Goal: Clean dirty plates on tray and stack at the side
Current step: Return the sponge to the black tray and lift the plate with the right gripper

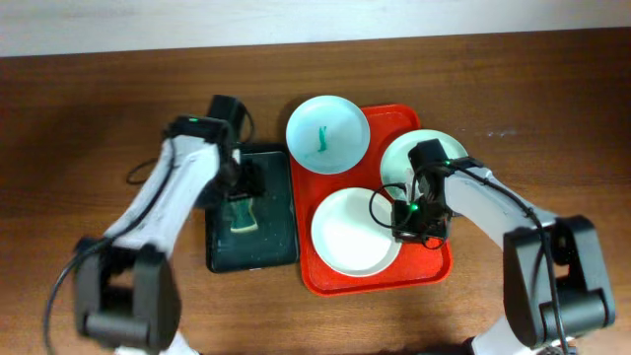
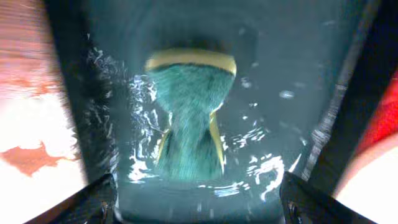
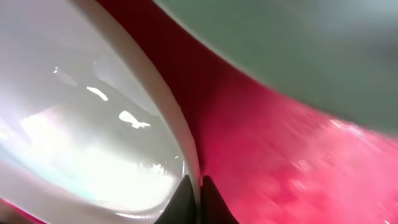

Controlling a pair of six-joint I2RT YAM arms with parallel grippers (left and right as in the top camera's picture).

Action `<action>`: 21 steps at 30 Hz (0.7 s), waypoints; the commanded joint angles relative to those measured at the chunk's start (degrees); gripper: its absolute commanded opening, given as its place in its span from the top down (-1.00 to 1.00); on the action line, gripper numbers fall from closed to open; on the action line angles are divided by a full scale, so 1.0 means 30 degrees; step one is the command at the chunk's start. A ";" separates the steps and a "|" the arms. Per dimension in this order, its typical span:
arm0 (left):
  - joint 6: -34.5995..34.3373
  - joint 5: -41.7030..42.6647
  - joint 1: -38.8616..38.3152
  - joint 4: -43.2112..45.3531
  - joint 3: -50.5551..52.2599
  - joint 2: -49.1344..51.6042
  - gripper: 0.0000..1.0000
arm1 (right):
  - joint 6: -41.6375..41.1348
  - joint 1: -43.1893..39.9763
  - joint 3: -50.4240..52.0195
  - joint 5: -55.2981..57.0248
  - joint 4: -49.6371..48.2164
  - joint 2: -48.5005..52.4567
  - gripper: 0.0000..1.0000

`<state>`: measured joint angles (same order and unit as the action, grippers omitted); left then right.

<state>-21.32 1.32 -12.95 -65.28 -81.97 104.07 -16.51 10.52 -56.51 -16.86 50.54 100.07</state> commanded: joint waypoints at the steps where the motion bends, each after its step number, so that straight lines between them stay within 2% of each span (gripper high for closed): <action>1: 0.0568 0.0517 0.1195 -0.0546 -0.0335 -0.3745 -0.85 | 0.0051 0.1173 -0.1909 0.3024 0.1610 -0.2193 0.92; 3: 0.0568 0.0510 0.2018 -0.0758 -0.0335 -0.5727 -0.99 | -0.0058 0.2149 -0.3381 0.4663 0.2616 -0.3177 0.91; 6: 0.0568 0.0430 0.3446 -0.0823 -0.0335 -0.8473 -0.99 | -0.0175 0.3796 -0.5850 0.6317 0.3402 -0.3905 0.92; 9: 0.0568 -0.0102 0.4634 -0.0896 -0.0335 -1.0280 -0.99 | -0.0168 0.5166 -0.7686 0.6441 0.3279 -0.3876 0.91; 14: 0.0568 -0.0874 0.6120 -0.0962 -0.0335 -1.2313 -0.99 | -0.0146 0.8218 -0.8378 0.9180 0.0386 -0.3716 0.91; 21: 0.0561 -0.0867 0.6251 -0.0976 -0.0335 -1.2910 -0.99 | -0.0146 1.1868 -0.8378 1.5912 -0.2346 -0.2113 0.92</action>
<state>-20.49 -0.62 5.56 -68.14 -82.41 65.76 -16.51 42.15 -80.64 17.52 45.28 91.07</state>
